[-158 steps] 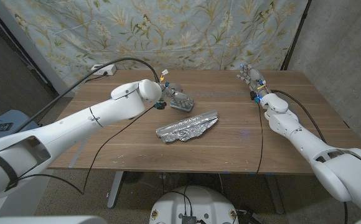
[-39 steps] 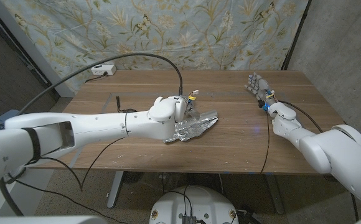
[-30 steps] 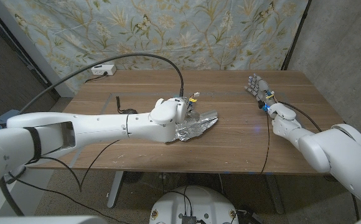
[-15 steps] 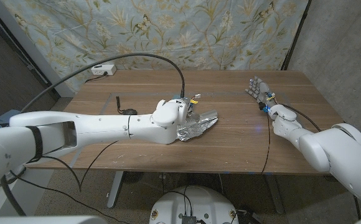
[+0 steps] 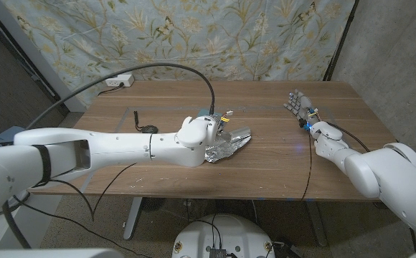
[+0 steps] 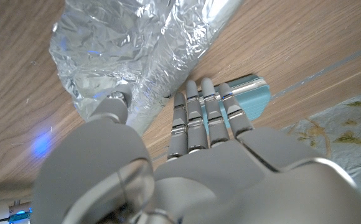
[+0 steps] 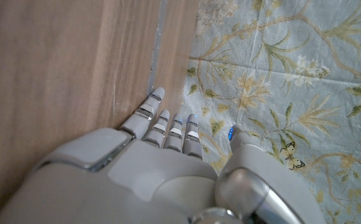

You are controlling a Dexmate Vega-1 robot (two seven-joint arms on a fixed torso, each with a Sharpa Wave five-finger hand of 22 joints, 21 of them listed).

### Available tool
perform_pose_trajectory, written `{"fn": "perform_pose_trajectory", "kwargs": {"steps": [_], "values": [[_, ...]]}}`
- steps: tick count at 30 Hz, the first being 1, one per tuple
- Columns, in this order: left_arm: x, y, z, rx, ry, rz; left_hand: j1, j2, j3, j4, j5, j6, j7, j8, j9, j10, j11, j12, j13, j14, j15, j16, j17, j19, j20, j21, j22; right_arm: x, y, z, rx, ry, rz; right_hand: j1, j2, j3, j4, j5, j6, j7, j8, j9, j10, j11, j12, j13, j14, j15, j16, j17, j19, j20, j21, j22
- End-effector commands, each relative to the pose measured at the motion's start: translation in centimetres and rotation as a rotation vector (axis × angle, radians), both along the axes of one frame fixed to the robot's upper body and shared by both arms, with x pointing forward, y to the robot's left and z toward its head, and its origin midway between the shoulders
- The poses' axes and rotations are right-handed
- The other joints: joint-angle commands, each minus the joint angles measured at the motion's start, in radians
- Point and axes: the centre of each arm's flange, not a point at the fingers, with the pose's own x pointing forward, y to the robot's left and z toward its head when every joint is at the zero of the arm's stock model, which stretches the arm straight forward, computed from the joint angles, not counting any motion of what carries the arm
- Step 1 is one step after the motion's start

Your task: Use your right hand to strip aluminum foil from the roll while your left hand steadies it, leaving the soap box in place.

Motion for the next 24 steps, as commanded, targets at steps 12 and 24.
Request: {"fn": "perform_pose_trajectory", "kwargs": {"steps": [12,24], "values": [[-0.3,-0.8,-0.5,0.096,-0.092,-0.004,0.027,0.015,0.023,-0.012,0.007,0.012,-0.002,0.012,0.002,0.017,-0.016,-0.005,0.005,0.007,-0.006,0.019,0.003,0.004,0.004,0.015,0.007,0.5,-0.8,-2.5,0.099,0.101,-0.023,-0.007,0.003,0.005,-0.008,-0.003,0.005,0.001,0.006,0.004,0.003,-0.005,0.004,0.002,0.003,0.002,0.007,0.001,-0.001,-0.001,0.0,0.006],[-0.3,-1.2,-0.9,0.114,-0.087,-0.007,0.041,0.014,0.027,-0.016,0.012,0.017,-0.001,0.013,0.002,0.024,-0.022,-0.007,0.008,0.008,-0.006,0.024,0.003,0.006,0.005,0.018,0.008,0.7,-1.1,-3.4,0.13,0.146,-0.032,-0.007,0.005,0.007,-0.01,-0.003,0.004,0.0,0.006,0.004,0.003,-0.005,0.004,0.002,0.002,0.002,0.007,0.001,-0.001,0.002,0.0,0.006]]}}
